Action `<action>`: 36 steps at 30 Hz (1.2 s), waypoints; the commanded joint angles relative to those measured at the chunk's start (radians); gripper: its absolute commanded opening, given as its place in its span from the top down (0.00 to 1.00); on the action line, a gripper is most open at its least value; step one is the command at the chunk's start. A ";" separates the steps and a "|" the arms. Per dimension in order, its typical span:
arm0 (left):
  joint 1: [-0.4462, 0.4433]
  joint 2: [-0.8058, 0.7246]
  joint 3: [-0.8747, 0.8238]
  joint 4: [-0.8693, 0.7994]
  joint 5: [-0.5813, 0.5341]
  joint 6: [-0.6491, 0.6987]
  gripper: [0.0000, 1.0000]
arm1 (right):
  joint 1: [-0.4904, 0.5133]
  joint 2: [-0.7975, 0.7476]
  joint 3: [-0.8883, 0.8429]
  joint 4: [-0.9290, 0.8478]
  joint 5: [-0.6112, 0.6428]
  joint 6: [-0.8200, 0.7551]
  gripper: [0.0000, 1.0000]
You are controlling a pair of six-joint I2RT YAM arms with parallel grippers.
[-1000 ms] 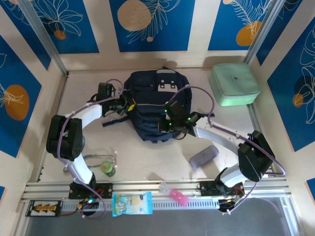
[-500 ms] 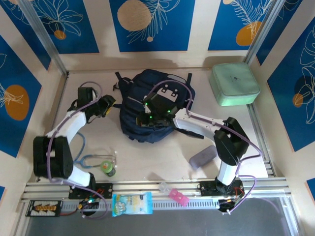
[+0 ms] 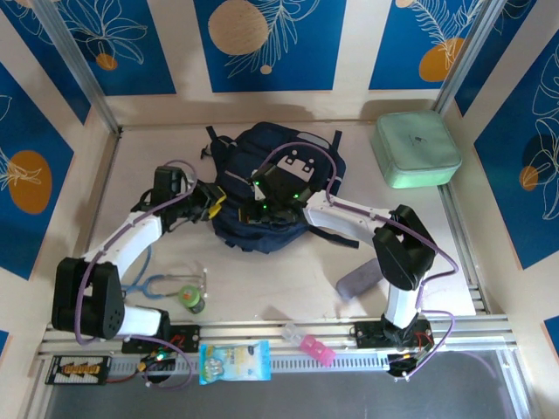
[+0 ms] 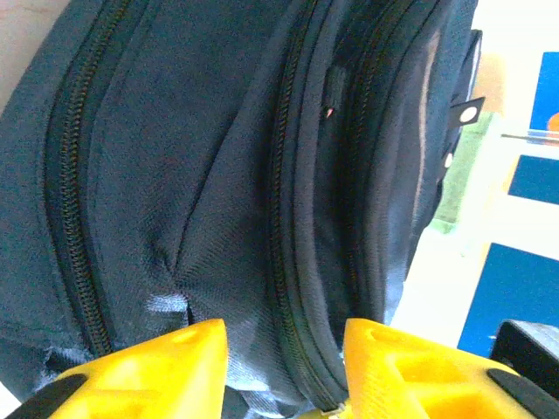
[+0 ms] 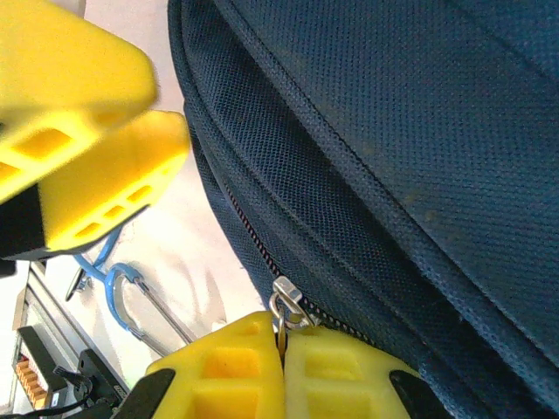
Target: Pack books, pencil case, and school supplies into a backpack
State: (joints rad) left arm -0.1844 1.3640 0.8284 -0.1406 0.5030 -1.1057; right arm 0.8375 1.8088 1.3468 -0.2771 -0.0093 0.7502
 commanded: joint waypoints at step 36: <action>0.051 0.051 0.112 0.023 -0.007 -0.016 1.00 | -0.074 -0.224 -0.140 -0.426 0.354 -0.117 1.00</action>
State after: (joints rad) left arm -0.1772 1.4399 0.8818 -0.0906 0.5049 -1.1793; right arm 0.7898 1.6047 1.2324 -0.6468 0.2798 0.7094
